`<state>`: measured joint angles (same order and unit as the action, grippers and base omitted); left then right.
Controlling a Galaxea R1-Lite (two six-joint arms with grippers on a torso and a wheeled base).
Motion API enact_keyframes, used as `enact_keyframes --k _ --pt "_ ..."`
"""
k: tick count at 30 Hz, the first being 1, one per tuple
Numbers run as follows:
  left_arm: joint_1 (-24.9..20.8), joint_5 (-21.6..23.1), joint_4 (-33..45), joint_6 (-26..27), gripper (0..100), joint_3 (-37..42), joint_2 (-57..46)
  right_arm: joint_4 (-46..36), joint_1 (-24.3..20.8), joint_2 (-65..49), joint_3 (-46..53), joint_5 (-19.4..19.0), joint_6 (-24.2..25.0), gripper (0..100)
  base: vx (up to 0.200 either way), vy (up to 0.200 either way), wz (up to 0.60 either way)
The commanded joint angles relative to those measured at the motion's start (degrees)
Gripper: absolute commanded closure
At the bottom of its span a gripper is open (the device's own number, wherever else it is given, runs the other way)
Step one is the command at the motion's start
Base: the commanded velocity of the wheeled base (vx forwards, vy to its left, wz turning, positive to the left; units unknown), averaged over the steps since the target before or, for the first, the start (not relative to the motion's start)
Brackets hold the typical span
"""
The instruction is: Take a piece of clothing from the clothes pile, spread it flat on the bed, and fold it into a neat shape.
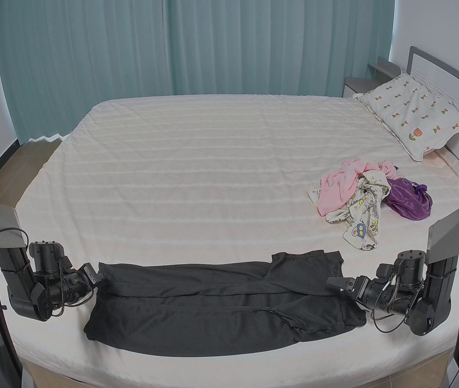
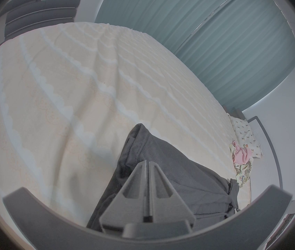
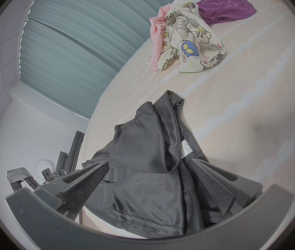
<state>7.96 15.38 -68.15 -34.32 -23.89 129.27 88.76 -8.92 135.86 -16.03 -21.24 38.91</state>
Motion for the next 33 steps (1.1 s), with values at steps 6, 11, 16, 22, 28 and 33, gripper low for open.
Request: enact_keyframes --k 6,11,16,22,28,33 --pt "1.00 0.17 -0.32 1.71 100 3.94 -2.35 0.01 0.05 0.10 0.03 -0.03 0.02 0 0.000 0.000 0.00" --pt "2.23 0.35 -0.41 1.62 100 4.12 -3.50 0.10 0.05 0.10 0.12 -0.03 0.11 0 0.000 0.000 0.00" --pt "2.23 0.88 -0.50 1.18 0 2.71 -3.67 0.10 -0.04 -0.25 0.30 -0.03 0.02 0 0.000 0.000 0.00" --pt "2.85 9.40 1.26 3.12 0 -4.06 -3.23 0.10 -0.74 0.10 0.39 -0.03 0.11 0 0.000 0.000 0.00" --pt "2.59 14.15 5.30 7.42 0 -7.22 -2.44 0.10 -1.01 0.19 0.39 -0.03 0.02 0 0.000 0.000 0.00" --pt "3.20 14.41 8.82 19.02 0 -7.22 0.90 0.10 -1.01 0.10 0.39 -0.03 0.02 0 0.000 0.000 0.00"
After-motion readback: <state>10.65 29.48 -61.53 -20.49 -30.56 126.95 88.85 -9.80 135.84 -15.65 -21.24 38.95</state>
